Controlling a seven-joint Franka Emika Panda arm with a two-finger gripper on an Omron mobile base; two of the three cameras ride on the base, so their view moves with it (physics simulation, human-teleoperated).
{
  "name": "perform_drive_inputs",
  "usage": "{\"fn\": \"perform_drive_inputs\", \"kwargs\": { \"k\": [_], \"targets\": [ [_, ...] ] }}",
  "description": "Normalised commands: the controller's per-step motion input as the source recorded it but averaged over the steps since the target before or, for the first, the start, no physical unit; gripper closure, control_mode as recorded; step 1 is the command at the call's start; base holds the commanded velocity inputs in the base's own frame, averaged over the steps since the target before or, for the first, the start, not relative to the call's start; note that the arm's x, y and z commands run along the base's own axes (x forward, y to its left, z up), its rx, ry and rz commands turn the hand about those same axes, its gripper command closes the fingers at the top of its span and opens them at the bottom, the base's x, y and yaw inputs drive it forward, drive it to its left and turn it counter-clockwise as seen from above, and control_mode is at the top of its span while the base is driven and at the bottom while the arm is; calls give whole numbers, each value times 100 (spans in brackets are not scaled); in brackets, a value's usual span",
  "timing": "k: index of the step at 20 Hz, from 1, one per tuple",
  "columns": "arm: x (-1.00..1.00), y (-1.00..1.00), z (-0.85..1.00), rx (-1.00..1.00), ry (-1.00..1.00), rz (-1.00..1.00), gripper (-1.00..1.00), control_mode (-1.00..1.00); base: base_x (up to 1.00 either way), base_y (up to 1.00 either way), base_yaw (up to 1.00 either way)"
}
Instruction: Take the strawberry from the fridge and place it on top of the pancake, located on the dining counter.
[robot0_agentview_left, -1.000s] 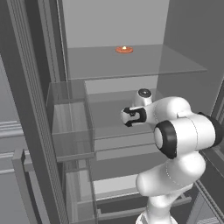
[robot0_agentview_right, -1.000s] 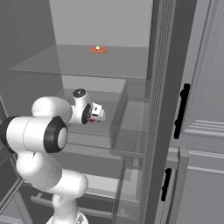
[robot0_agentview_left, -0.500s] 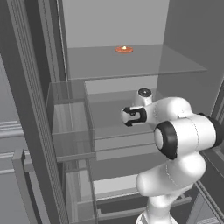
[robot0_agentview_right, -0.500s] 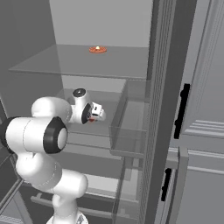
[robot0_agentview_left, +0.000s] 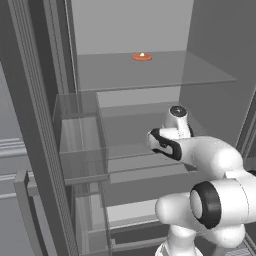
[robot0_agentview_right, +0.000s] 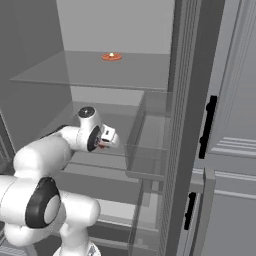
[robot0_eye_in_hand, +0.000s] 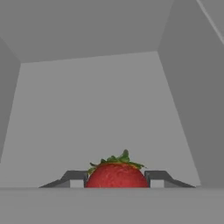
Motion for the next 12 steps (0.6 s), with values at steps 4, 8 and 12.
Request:
{"fn": "perform_drive_inputs", "kwargs": {
  "k": [4, 8, 12],
  "targets": [
    [-100, 0, 92, 0, 2, 0, 100, -100, 0, 0, 0],
    [-98, 9, 96, 0, 12, 0, 100, -100, 0, 0, 0],
    [-96, 10, 41, 0, 18, 1, 100, -100, 0, 0, 0]
  ]
}}
